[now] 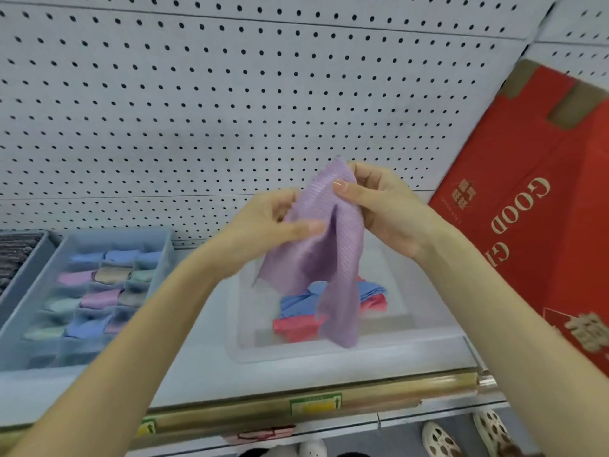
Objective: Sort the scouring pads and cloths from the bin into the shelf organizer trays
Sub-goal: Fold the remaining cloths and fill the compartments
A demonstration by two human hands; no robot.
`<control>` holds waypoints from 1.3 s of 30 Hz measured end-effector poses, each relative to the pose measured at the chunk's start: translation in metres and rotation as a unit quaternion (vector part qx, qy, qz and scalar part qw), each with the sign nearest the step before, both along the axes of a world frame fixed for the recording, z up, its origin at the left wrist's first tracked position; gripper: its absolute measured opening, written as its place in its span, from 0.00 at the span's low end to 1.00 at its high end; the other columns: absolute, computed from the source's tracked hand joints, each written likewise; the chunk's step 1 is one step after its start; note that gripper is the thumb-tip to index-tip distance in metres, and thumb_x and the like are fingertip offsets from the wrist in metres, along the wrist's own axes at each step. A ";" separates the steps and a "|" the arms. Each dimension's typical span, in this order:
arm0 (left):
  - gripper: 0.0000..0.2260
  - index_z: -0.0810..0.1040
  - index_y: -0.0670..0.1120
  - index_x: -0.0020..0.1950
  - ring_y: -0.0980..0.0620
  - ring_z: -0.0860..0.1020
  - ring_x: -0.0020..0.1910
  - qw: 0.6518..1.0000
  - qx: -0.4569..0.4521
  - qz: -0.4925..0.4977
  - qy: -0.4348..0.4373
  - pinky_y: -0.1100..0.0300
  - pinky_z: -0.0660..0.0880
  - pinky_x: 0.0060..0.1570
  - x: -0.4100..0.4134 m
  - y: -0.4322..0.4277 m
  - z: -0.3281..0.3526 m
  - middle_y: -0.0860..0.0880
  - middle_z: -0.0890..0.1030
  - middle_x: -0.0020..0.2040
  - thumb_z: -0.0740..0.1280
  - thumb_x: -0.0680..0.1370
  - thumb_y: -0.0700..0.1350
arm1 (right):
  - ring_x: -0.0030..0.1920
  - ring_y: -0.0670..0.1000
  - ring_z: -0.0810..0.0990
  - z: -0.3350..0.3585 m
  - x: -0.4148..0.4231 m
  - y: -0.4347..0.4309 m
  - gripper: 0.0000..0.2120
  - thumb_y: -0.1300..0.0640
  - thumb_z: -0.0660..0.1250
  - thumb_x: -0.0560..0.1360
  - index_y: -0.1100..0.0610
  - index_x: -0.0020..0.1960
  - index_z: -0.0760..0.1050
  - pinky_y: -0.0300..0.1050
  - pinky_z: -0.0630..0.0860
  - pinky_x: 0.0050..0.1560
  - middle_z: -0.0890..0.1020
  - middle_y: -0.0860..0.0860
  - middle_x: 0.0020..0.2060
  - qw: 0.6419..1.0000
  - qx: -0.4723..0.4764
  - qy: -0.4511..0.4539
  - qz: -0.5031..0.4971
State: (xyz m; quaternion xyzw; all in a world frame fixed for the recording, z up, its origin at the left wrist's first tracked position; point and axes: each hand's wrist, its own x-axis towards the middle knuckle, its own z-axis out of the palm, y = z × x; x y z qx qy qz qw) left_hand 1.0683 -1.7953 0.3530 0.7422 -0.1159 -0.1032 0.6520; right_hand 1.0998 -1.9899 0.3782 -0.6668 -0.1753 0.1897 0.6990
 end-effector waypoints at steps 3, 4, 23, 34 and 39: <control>0.08 0.81 0.44 0.47 0.55 0.79 0.44 0.999 0.042 0.009 0.032 0.63 0.78 0.45 -0.009 0.006 -0.042 0.54 0.84 0.41 0.74 0.71 0.35 | 0.40 0.48 0.80 0.007 -0.002 -0.002 0.08 0.58 0.70 0.69 0.59 0.47 0.76 0.41 0.77 0.45 0.83 0.50 0.40 1.000 0.004 -0.006 -0.017; 0.06 0.81 0.44 0.45 0.57 0.79 0.42 0.998 0.041 0.014 0.040 0.65 0.78 0.43 -0.011 0.010 -0.052 0.55 0.84 0.39 0.73 0.72 0.34 | 0.40 0.48 0.80 0.010 -0.002 -0.004 0.08 0.58 0.71 0.68 0.58 0.46 0.76 0.41 0.77 0.44 0.83 0.49 0.40 1.000 -0.003 -0.009 -0.028; 0.19 0.79 0.34 0.40 0.48 0.70 0.36 0.980 -0.047 0.191 0.015 0.57 0.71 0.42 0.013 0.022 -0.030 0.42 0.74 0.37 0.69 0.76 0.51 | 0.31 0.46 0.66 -0.013 0.005 -0.056 0.16 0.55 0.72 0.73 0.67 0.35 0.76 0.43 0.63 0.34 0.72 0.56 0.27 0.865 -0.234 -0.182 -0.404; 0.28 0.65 0.31 0.36 0.49 0.65 0.36 0.964 -0.024 0.252 -0.081 0.50 0.73 0.39 0.013 -0.016 0.006 0.42 0.67 0.33 0.64 0.76 0.57 | 0.27 0.43 0.77 0.002 -0.021 -0.013 0.11 0.61 0.72 0.73 0.46 0.37 0.80 0.42 0.77 0.33 0.80 0.43 0.27 0.889 -0.125 -0.218 -0.383; 0.23 0.64 0.45 0.29 0.51 0.65 0.33 0.969 -0.024 0.231 -0.083 0.50 0.72 0.38 0.003 -0.046 0.012 0.43 0.65 0.30 0.61 0.80 0.54 | 0.35 0.44 0.80 -0.007 -0.028 0.021 0.16 0.64 0.69 0.74 0.42 0.39 0.80 0.48 0.80 0.43 0.83 0.40 0.35 0.932 -0.094 -0.172 -0.303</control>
